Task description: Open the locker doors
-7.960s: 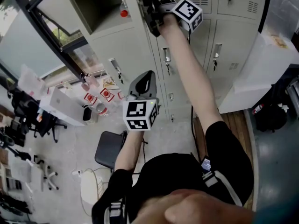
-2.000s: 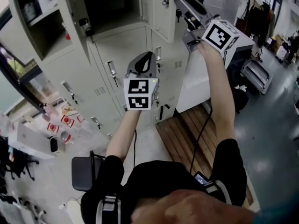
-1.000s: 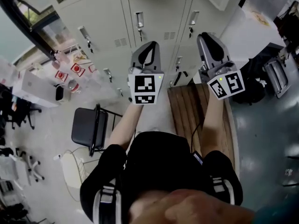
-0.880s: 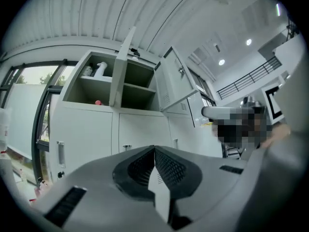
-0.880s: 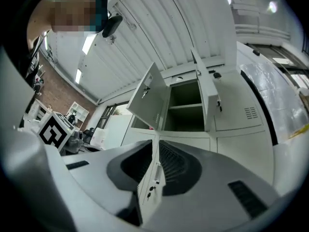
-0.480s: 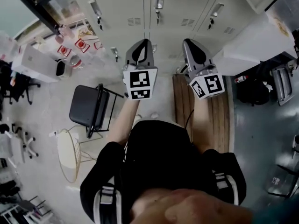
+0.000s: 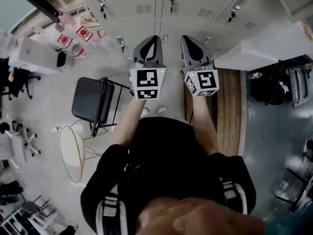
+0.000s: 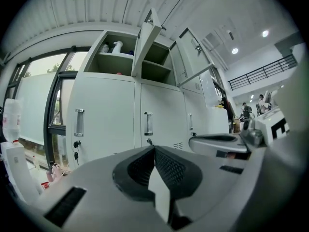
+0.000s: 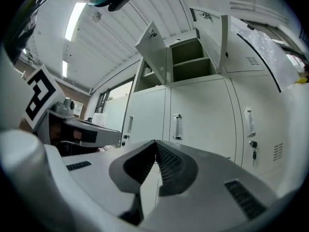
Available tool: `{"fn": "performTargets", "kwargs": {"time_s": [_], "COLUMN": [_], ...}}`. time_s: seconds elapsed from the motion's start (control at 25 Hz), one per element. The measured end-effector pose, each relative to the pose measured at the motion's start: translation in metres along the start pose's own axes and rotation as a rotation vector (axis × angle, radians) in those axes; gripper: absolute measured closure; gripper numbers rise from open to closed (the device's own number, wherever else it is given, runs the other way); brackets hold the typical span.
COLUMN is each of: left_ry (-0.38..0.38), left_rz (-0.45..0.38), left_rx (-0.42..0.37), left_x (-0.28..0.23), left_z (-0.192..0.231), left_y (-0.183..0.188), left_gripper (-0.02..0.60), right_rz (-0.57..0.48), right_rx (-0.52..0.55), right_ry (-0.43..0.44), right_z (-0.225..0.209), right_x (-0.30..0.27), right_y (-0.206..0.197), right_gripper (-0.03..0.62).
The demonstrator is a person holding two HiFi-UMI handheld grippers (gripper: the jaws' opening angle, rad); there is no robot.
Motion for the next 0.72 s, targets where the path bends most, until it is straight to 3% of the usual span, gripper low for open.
{"fn": "performTargets", "kwargs": {"time_s": [0.28,0.72], "left_ry": [-0.001,0.050], "left_rz": [-0.010,0.025], "left_rx": [0.008,0.080], "left_x": [-0.015,-0.035], "left_z": [0.009,0.030], "left_y": [0.009,0.005], "left_gripper": [0.572,0.572], "right_rz": [0.087,0.125], "right_rx": [0.110,0.120], "right_ry": [0.012,0.000], "right_z": [-0.012,-0.031], "right_x": [-0.039,-0.093], "right_y": [-0.014,-0.023], "right_gripper": [0.576,0.574]}}
Point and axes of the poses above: the fingertips, and each gripper's own axes: x backward along the fingers, z to its left, y out of its top, the point moved 9 cm from there along x, backward along the fingers, and after that the axes turned 6 degrees about x, right-handed, at the moved point
